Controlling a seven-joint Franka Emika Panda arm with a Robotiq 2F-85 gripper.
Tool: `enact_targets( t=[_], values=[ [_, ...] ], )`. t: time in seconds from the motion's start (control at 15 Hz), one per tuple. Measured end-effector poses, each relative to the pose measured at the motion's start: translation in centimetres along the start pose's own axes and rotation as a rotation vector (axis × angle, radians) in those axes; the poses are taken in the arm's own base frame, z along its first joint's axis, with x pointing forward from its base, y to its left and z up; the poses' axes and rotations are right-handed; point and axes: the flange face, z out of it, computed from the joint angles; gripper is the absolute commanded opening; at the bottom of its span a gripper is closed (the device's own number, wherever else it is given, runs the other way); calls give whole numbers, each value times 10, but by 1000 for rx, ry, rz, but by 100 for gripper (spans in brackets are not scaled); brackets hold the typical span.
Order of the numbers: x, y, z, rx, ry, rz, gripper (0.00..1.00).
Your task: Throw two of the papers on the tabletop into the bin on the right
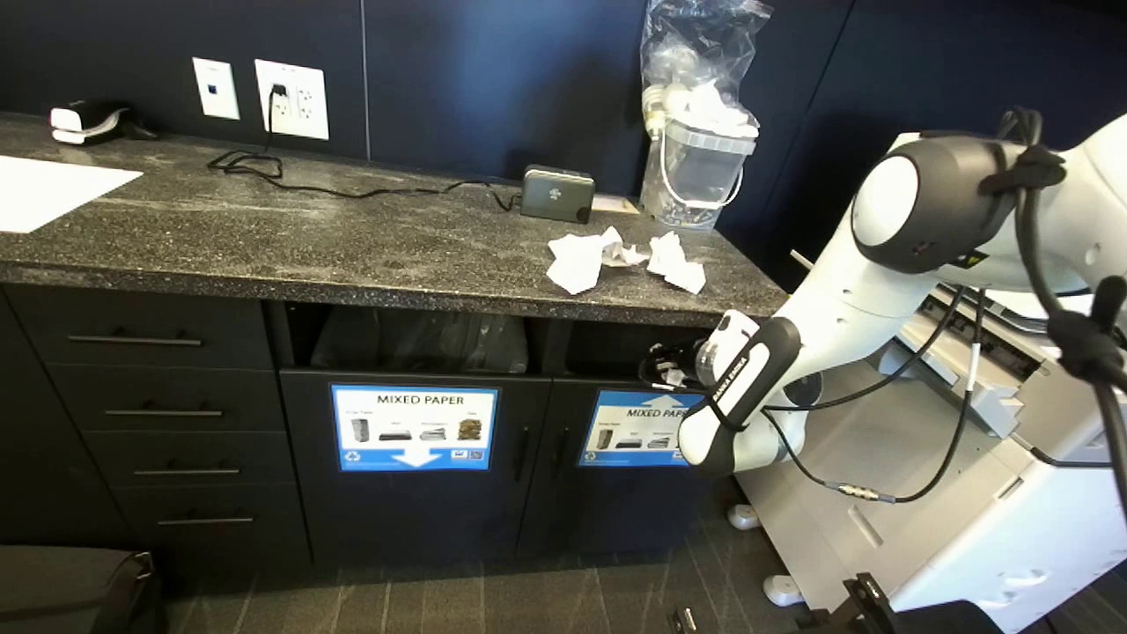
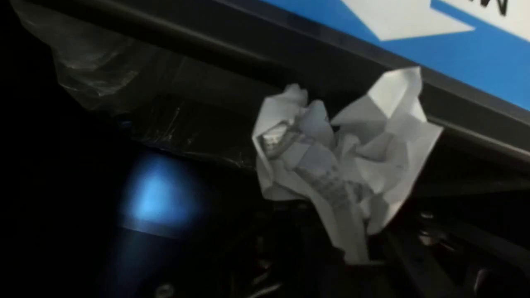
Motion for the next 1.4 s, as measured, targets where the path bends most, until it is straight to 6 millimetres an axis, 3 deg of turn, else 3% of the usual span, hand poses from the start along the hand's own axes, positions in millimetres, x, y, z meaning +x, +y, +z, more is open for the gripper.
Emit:
enact_targets(
  t=[0.6, 1.13, 1.2, 1.27, 1.4],
  values=[
    [13, 5, 53, -37, 151, 3, 11],
    [8, 6, 62, -55, 231, 2, 11],
    [8, 6, 63, -56, 239, 3, 37],
    [8, 6, 64, -56, 246, 4, 38],
    [8, 6, 64, -56, 252, 5, 52]
  ],
)
